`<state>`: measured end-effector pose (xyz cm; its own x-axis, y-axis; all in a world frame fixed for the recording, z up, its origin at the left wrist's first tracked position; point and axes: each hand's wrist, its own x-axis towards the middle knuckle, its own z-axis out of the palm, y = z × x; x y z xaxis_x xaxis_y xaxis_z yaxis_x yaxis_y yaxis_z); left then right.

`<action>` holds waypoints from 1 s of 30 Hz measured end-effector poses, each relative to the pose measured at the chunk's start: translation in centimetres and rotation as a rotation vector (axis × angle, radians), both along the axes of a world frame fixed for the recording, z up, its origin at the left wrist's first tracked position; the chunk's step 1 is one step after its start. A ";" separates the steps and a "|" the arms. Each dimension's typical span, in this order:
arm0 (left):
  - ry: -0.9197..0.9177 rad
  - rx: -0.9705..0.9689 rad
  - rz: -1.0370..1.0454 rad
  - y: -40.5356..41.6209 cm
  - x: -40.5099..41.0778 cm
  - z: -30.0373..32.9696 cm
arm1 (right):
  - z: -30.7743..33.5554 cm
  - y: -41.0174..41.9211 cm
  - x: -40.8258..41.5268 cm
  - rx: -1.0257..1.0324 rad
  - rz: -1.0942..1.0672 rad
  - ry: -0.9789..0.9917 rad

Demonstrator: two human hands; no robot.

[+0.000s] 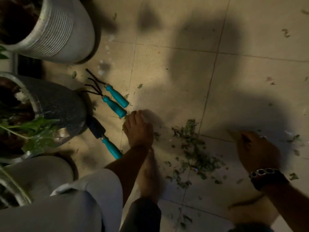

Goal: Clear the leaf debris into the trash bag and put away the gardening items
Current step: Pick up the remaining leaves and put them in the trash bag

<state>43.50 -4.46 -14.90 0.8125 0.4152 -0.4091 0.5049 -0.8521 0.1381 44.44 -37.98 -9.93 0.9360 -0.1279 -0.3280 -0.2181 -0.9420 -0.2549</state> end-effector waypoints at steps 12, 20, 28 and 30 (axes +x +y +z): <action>0.213 0.167 0.139 7.2 6.6 0.1 | 1.8 2.1 -5.0 0.110 -0.418 0.354; 0.326 0.254 0.231 12.8 5.8 0.2 | 1.3 3.1 -6.1 0.082 -0.360 0.386; 0.153 0.050 0.078 7.3 4.5 -1.5 | 0.9 1.9 -5.0 0.074 -0.412 0.357; 0.141 -0.022 0.185 2.2 2.2 -0.5 | 0.9 1.8 -5.0 0.064 -0.448 0.365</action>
